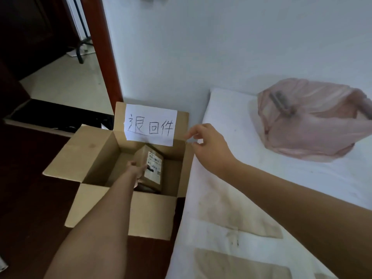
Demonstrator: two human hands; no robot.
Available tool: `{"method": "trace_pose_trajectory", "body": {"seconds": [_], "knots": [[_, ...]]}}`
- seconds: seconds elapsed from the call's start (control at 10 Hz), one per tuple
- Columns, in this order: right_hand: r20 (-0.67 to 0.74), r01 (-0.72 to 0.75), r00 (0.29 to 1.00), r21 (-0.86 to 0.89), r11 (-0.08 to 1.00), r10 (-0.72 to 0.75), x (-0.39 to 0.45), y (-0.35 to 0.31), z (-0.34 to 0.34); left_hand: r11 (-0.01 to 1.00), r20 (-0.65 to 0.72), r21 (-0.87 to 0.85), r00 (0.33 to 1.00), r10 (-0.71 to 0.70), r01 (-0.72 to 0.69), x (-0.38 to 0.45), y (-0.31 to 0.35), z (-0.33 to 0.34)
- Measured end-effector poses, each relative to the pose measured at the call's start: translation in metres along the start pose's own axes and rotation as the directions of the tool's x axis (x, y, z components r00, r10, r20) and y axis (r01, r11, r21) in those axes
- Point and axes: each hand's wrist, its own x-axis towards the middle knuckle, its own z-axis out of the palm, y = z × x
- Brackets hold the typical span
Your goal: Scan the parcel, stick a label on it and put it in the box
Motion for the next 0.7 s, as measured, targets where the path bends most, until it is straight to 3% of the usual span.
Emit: {"method": "trace_pose_trajectory", "body": {"seconds": [0.2, 0.3, 0.4, 0.5, 0.6, 0.7], "knots": [[-0.015, -0.031, 0.999, 0.044, 0.999, 0.032, 0.003, 0.002, 0.001, 0.979, -0.045, 0.205, 0.999, 0.0, 0.009, 0.02, -0.011, -0.001], [-0.023, -0.03, 0.999, 0.062, 0.998, 0.032, 0.001, -0.002, -0.003, 0.946, -0.106, 0.324, 0.994, 0.042, -0.006, 0.109, -0.042, -0.013], [-0.037, -0.009, 0.999, 0.082, 0.997, 0.012, -0.005, -0.006, -0.01, 0.924, -0.103, 0.383, 0.994, 0.026, 0.016, 0.134, -0.045, -0.022], [-0.042, -0.006, 0.999, 0.089, 0.996, 0.01, -0.013, -0.011, -0.019, 0.923, -0.115, 0.385, 0.99, 0.079, -0.029, 0.052, -0.014, -0.027], [-0.069, 0.018, 0.998, 0.094, 0.995, -0.012, -0.023, -0.015, -0.029, 0.942, -0.105, 0.334, 0.993, 0.059, -0.02, 0.001, 0.006, -0.032], [-0.083, 0.014, 0.997, 0.124, 0.992, -0.003, -0.037, -0.021, -0.044, 0.953, -0.051, 0.286, 0.991, 0.121, -0.102, -0.025, 0.022, -0.027]]}}
